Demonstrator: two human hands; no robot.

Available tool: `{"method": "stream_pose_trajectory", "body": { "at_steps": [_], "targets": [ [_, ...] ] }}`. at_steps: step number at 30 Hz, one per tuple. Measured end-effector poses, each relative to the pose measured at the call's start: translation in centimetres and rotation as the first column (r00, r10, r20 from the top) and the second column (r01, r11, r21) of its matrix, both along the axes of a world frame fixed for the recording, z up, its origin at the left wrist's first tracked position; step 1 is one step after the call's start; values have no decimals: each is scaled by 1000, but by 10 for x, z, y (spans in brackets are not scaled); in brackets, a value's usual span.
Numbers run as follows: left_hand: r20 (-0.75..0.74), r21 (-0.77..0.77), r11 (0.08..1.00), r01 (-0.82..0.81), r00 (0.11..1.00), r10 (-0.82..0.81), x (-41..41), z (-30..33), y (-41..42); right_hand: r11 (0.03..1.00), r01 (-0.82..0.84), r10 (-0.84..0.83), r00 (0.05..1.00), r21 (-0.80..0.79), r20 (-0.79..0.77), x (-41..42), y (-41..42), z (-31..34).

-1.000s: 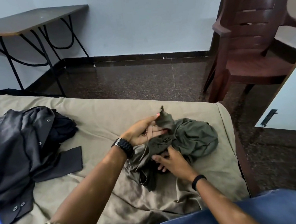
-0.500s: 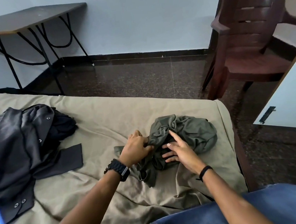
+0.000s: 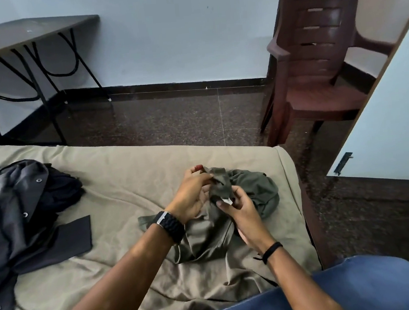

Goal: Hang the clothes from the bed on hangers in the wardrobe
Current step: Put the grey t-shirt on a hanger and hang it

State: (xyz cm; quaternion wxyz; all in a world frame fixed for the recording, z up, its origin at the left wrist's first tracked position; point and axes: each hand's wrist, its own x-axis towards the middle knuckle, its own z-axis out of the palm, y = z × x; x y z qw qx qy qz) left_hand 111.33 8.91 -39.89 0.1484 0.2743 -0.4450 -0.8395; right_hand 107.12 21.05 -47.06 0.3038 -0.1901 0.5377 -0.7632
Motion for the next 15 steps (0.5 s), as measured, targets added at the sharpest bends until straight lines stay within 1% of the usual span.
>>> {"method": "stream_pose_trajectory", "body": {
  "at_steps": [1, 2, 3, 4, 5, 6, 7, 8, 9, 10, 11, 12, 14, 15],
  "targets": [
    [32, -79, 996, 42, 999, -39, -1, 0, -1, 999, 32, -31, 998, 28, -48, -1, 0, -2],
    [71, -206, 975, 79, 995, -66, 0, -2, -3, 998, 49, -46, 996, 40, -71, -2, 0, -3],
    [116, -397, 910, 116, 990, -75, 1, -3, -5, 997, 59, -55, 995, 46, -85, -4, 0, -2],
    [170, -625, 763, 163, 983, -70, 3, -4, -9, 996, 70, -64, 993, 53, -98, -5, 0, -1],
    [219, -802, 552, 228, 972, -83, 4, -7, -12, 995, 82, -74, 991, 63, -115, -6, 1, 0],
    [266, -889, 356, 289, 957, -113, 5, -9, -13, 994, 90, -81, 988, 69, -132, -7, 2, 0],
    [306, -915, 230, 332, 941, -141, 7, -11, -13, 993, 96, -85, 986, 72, -140, -7, 2, 1],
    [314, -925, 175, 338, 938, -148, 7, -13, -12, 992, 102, -91, 986, 75, -137, -7, 2, 1],
    [275, -941, 169, 293, 953, -125, 7, -16, -11, 991, 112, -102, 987, 77, -124, -5, 3, 3],
    [213, -954, 196, 225, 974, -83, 6, -18, -9, 988, 130, -121, 986, 79, -113, -4, 2, 4],
    [167, -953, 251, 170, 985, -33, 6, -19, -7, 985, 151, -142, 983, 79, -114, -4, 3, 5],
    [160, -932, 330, 154, 987, -7, 6, -19, -4, 981, 174, -163, 978, 82, -128, -3, 3, 6],
    [190, -849, 490, 197, 980, -65, 7, -21, 2, 972, 206, -183, 965, 113, -186, -6, 7, 8],
    [193, -818, 529, 224, 975, -113, 8, -22, 4, 971, 197, -163, 960, 133, -229, -7, 9, 10]
  ]
}}
